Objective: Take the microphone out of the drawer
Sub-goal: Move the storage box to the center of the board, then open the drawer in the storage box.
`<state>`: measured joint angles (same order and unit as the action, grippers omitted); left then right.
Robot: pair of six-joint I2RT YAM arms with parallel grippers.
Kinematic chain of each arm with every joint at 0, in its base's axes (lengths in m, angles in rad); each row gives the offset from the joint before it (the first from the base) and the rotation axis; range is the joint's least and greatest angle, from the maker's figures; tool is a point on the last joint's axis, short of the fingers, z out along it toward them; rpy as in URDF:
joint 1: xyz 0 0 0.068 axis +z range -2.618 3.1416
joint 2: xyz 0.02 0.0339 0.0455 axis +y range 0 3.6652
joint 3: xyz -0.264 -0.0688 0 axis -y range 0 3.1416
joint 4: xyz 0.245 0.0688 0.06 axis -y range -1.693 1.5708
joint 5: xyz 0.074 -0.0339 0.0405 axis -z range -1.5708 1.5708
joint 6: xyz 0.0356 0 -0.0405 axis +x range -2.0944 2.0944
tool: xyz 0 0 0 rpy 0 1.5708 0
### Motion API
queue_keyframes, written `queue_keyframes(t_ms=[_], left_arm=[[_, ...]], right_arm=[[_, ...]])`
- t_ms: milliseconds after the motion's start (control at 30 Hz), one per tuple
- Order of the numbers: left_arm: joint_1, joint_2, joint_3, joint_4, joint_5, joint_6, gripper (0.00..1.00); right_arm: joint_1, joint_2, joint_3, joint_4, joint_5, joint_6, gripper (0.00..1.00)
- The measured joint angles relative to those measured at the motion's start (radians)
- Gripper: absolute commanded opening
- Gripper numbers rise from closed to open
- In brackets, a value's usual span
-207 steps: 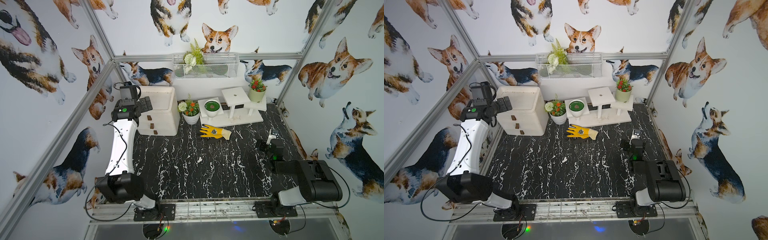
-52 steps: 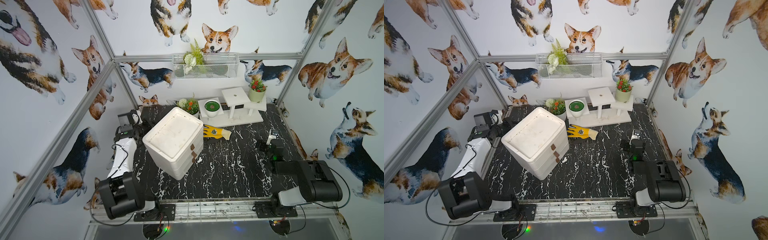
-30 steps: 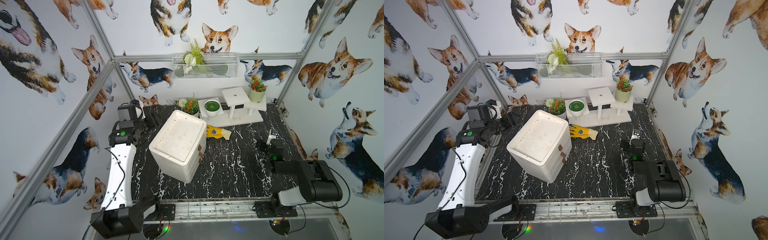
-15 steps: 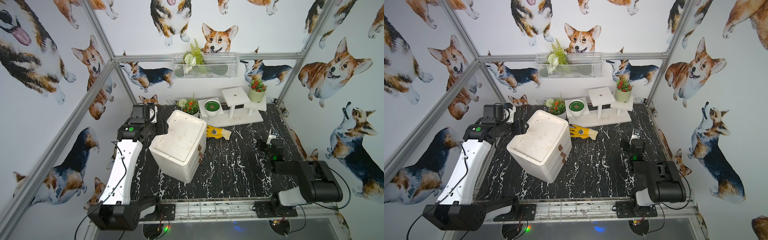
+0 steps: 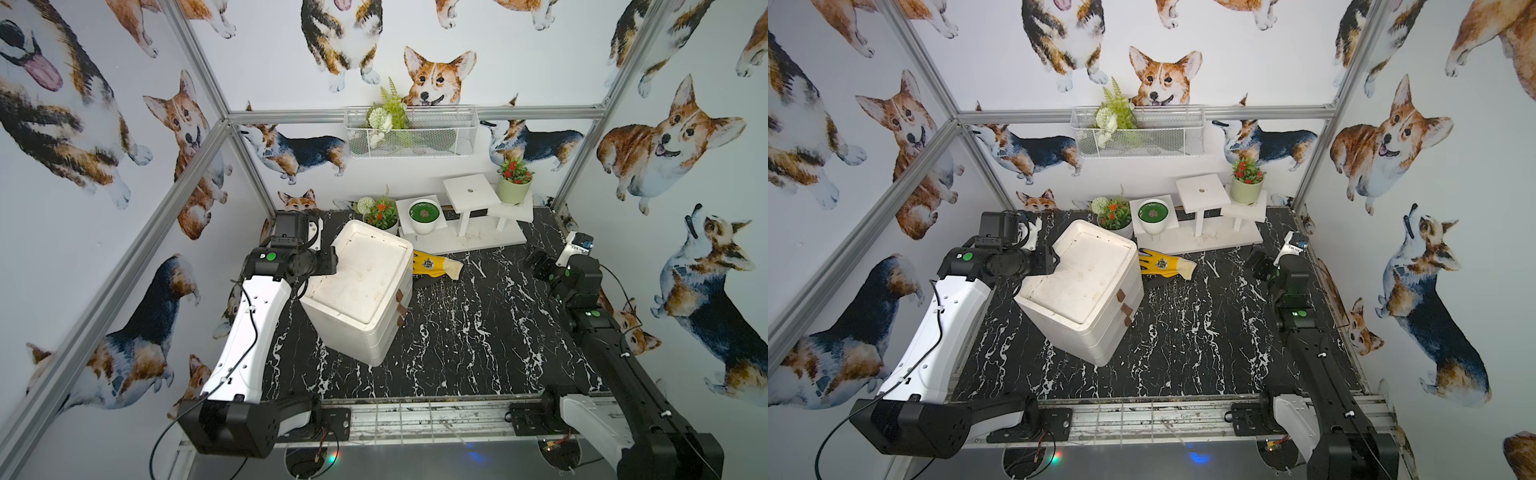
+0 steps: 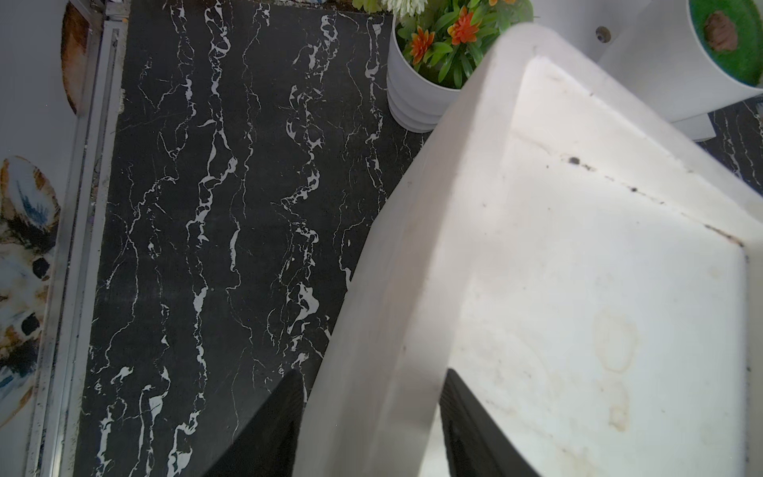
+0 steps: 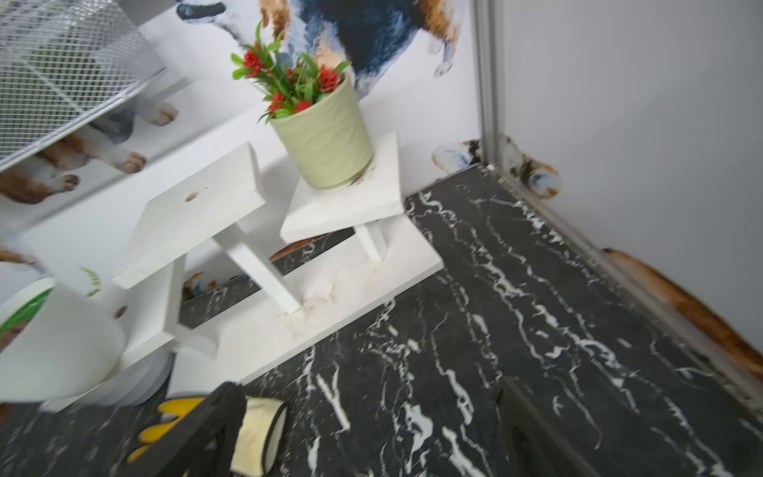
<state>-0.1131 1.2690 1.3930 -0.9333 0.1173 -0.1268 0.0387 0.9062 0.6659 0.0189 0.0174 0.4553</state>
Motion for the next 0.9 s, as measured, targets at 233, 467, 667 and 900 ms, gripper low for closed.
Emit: queue_keyframes(t_ms=[233,467,667,900], left_arm=[[-0.034,-0.023,-0.028,0.024,-0.040,0.001,0.35],[-0.083,-0.051,-0.045,0.021,-0.040,-0.030,0.25],[-0.118,-0.087,-0.075,0.028,-0.066,-0.075,0.20],[-0.141,-0.127,-0.112,0.048,-0.125,-0.130,0.20]], right_arm=[[0.055,-0.015,0.055,-0.158,-0.344,0.197,0.84],[0.293,-0.006,0.066,-0.175,-0.439,0.322,0.76],[0.440,0.109,0.014,-0.021,-0.489,0.451,0.69],[0.546,0.293,0.028,0.177,-0.529,0.532,0.65]])
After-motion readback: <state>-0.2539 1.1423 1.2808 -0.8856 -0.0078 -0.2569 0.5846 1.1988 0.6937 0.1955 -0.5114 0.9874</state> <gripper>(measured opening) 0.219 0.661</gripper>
